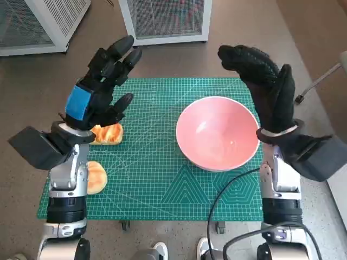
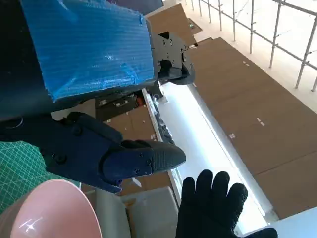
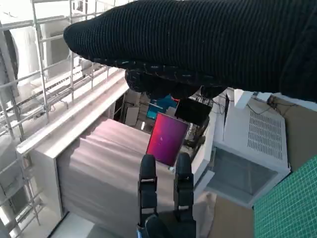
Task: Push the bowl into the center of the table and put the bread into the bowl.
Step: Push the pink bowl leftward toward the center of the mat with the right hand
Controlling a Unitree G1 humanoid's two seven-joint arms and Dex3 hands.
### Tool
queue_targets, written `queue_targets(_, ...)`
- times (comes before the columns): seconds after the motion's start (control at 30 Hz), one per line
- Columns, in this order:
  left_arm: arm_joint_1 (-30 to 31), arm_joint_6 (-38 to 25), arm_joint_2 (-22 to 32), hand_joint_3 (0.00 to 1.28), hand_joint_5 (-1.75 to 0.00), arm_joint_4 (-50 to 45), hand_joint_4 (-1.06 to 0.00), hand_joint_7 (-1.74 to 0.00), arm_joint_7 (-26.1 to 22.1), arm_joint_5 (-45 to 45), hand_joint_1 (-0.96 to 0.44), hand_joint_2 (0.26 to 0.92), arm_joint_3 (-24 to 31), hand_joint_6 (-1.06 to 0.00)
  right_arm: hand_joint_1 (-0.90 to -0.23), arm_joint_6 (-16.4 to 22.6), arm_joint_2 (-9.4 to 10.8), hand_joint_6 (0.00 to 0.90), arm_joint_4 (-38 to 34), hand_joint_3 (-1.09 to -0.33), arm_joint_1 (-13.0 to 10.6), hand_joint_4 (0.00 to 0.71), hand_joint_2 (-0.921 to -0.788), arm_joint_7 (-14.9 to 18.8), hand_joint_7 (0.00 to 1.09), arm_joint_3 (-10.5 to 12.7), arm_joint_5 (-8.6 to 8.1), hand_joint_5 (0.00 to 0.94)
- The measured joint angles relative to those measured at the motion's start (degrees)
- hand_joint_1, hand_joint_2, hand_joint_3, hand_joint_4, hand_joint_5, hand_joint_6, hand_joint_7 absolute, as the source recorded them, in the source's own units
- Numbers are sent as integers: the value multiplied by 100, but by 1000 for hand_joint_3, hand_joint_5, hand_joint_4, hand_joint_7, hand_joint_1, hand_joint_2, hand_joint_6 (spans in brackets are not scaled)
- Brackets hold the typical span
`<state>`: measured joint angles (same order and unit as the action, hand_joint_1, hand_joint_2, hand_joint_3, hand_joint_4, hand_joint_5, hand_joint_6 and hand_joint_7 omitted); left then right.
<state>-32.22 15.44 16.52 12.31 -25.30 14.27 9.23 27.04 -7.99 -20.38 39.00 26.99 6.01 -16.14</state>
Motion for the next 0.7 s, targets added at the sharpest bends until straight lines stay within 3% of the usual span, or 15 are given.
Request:
queue_targets(0.43,-30,0,1,446,-1,0,-294,-500,-4,-5,-639,921,-1,-66,-683,10,-35,-1,3,-716,-74,192,-921,70,444,45,-77,0)
queue_targets(0.7,-24,1,3,445,-1,-5,-294,-503,-4,-4,-636,921,0,-64,-672,368,-318,6,-808,-702,-16,197,-921,179,439,409,-170,2)
